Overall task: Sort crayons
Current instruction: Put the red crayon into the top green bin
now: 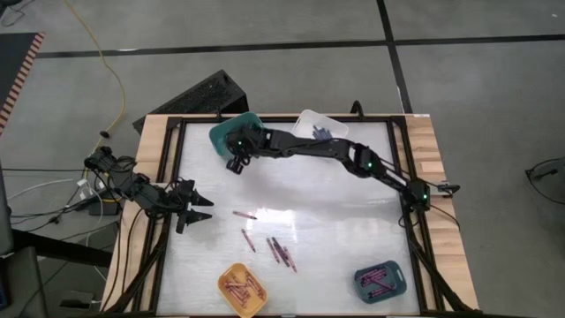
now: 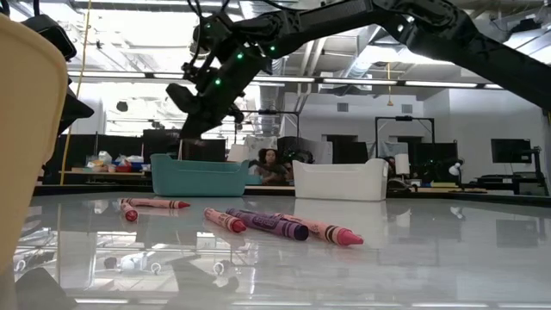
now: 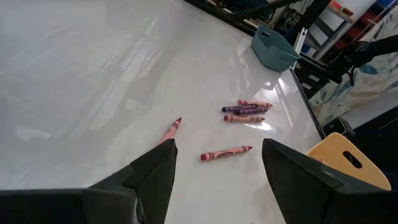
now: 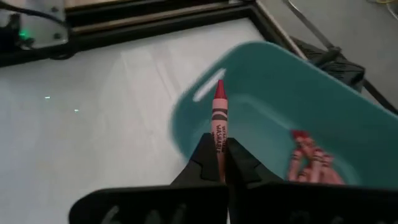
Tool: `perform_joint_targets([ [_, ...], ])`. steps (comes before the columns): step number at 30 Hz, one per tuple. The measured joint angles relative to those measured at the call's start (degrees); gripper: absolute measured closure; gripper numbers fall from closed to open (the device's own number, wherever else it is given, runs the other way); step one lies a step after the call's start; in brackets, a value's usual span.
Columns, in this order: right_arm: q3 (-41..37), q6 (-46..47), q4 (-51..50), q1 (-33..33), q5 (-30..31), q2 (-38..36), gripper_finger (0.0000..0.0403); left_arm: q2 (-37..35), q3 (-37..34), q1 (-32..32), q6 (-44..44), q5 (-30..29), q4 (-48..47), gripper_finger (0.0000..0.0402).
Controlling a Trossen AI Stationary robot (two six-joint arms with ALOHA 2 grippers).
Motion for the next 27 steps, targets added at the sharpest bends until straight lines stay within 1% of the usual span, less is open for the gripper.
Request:
perform_joint_targets([
  [13,0.0,3.4,-0.2,-5.3,0.0,-0.4,0.0401,0.0,0.0,0.0,0.0,0.0,0.0,0.0174],
  [19,0.0,3.5,-0.3,-7.0,0.0,-0.4,0.0401,0.0,0.0,0.0,0.0,0.0,0.0,0.0174],
  [27,0.0,4.6,-4.0,-8.9,0.0,-0.3,0.0401,0.0,0.0,0.0,0.0,0.0,0.0,0.0174],
])
